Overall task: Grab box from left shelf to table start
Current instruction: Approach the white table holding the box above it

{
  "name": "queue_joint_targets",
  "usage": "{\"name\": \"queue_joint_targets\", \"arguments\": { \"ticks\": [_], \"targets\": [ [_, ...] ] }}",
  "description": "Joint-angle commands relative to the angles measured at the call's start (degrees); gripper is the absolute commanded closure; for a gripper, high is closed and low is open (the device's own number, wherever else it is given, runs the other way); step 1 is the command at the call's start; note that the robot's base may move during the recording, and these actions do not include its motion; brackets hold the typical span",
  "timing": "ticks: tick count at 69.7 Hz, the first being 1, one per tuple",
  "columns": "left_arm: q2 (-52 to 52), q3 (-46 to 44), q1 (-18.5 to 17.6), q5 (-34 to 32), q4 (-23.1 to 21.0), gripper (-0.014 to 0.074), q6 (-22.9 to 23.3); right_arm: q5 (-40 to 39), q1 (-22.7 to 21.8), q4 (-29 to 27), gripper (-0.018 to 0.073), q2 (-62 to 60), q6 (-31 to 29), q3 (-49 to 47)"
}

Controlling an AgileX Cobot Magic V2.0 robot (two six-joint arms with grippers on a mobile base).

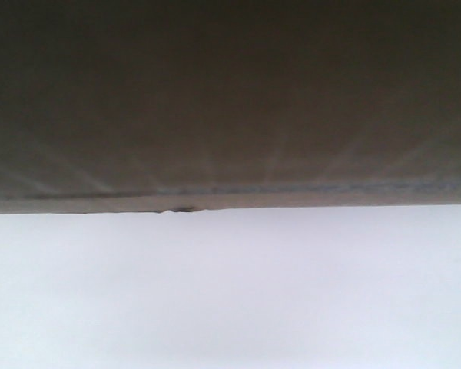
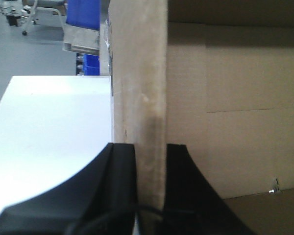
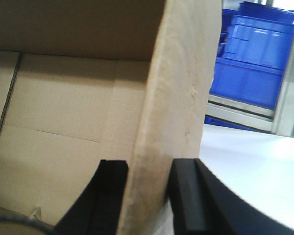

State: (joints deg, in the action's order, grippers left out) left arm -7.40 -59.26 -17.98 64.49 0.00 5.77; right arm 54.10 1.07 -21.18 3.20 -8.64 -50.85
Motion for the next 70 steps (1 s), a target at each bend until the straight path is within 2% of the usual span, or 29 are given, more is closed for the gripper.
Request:
{"name": "queue_joint_targets", "arguments": {
  "ticks": [1,22,70],
  "targets": [
    [-0.54,-2.06,-0.79,-7.76,1.31,0.0695,0.78,-6.25,-0.1,5.03,0.0499,1.4,-0.54,-1.38],
    [-0.54,-1.95,-3.26,-7.76,1.31,0.0695,0.78,-6.17,-0.1,5.03,0.0499,1.4,-0.54,-1.38],
    [-0.54,-1.95,-3.26,-7.76,1.2,0.0695,0.78,-6.17,-0.1,5.03,0.0499,1.4,-0.54,-1.38]
  ]
}}
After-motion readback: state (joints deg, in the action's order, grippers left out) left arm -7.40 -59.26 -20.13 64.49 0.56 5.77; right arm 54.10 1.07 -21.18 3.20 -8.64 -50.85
